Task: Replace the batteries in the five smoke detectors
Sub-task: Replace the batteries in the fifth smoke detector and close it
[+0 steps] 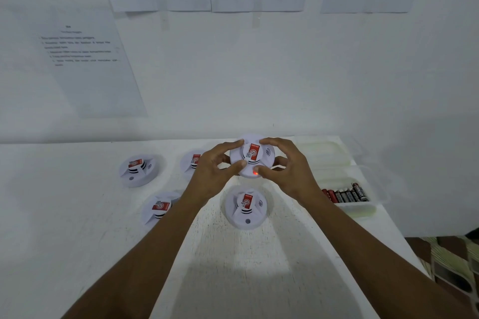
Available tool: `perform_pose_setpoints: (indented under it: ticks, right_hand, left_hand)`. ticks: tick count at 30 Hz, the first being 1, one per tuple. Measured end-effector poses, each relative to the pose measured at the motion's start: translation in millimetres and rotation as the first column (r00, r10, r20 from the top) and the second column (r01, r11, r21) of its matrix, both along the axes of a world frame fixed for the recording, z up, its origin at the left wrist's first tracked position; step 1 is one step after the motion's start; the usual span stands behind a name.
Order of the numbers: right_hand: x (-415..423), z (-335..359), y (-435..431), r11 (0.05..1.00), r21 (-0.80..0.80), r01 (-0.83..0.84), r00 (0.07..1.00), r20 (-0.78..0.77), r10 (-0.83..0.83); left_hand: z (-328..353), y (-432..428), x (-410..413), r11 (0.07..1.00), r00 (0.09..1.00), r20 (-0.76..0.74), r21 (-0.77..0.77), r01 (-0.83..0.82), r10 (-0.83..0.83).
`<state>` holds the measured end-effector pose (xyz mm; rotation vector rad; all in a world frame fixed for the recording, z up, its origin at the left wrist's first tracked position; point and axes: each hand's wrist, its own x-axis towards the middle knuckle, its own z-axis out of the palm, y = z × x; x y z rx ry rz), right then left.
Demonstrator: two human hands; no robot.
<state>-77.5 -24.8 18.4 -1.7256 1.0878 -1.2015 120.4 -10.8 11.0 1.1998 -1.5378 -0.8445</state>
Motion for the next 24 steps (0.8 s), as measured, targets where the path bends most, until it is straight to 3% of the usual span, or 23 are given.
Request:
perform_pose_setpoints:
  ticks: [24]
  right_hand:
    - [-13, 3, -9, 0.975, 0.173, -0.138, 0.978, 0.182, 0.106]
  left_hand:
    - [-1, -5, -2, 0.999, 0.999, -0.023, -0.015, 0.04, -0.04]
